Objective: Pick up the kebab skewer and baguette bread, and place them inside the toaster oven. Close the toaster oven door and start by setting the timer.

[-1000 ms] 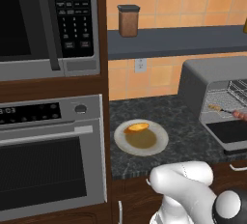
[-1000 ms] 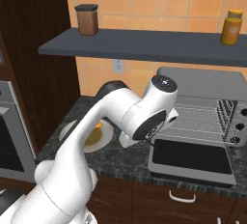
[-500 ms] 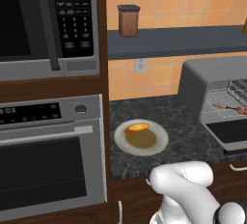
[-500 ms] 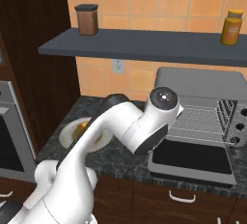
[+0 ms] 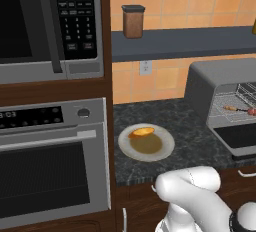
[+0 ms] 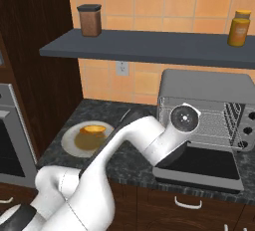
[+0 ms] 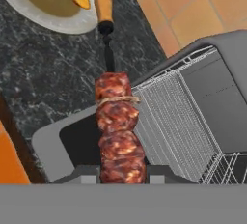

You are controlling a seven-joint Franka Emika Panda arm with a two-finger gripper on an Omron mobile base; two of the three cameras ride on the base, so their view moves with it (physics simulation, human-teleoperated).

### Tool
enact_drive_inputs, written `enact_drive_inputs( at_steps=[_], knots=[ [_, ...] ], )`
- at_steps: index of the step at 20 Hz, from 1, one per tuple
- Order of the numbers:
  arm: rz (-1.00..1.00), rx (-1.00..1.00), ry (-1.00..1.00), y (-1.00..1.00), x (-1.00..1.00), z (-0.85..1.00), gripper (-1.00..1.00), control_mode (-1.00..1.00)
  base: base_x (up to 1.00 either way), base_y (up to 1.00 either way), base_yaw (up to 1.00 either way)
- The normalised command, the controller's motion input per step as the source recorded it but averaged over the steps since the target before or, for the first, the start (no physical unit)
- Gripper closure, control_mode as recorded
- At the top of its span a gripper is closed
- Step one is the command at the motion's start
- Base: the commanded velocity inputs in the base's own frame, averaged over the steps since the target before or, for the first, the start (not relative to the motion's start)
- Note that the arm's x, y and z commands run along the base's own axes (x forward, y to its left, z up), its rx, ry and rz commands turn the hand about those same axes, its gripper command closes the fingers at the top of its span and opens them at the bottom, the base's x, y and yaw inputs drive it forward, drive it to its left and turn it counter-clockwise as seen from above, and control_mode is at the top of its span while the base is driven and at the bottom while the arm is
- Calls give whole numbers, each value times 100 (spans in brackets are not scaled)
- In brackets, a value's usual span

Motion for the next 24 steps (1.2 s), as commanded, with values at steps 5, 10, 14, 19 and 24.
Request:
enact_drive_inputs(
  at_steps=[5, 10, 14, 19, 24],
  knots=[
    [11, 0, 0, -54, 46, -19, 100, -100, 0, 0, 0],
    [0, 0, 0, -22, 32, -30, 100, -100, 0, 0, 0],
    [0, -1, 0, -6, 42, -21, 100, -100, 0, 0, 0],
    [0, 0, 0, -16, 50, -8, 100, -100, 0, 0, 0],
    [6, -3, -3, -22, 18, -1, 100, -100, 0, 0, 0]
  ],
)
